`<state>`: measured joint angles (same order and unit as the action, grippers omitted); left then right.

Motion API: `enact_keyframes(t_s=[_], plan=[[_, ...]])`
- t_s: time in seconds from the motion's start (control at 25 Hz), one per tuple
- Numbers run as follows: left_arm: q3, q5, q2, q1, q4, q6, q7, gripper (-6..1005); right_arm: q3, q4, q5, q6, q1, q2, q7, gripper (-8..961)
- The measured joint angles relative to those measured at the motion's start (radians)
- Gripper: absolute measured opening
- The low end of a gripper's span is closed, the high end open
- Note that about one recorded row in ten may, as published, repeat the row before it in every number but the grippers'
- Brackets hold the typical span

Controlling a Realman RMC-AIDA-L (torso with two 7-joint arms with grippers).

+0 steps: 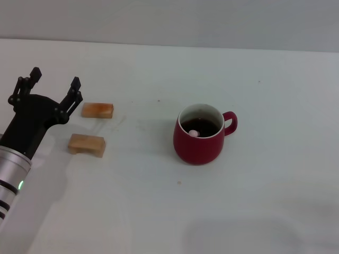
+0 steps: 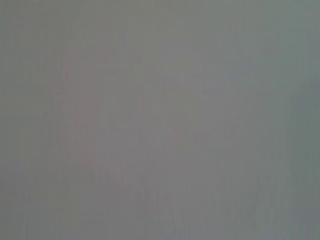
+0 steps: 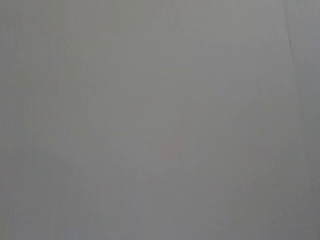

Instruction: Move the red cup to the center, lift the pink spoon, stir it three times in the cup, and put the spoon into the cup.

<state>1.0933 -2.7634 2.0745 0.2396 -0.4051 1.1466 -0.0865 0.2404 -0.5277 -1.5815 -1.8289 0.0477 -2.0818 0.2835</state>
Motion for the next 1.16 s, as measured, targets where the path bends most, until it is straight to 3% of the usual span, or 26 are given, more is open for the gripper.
enact_keyframes(t_s=[1.16], plan=[[0.018, 0.001, -0.001, -0.012, 0.029, 0.024, -0.004, 866, -0.004, -0.001, 0.000, 0.017, -0.016, -0.004, 0.003, 0]])
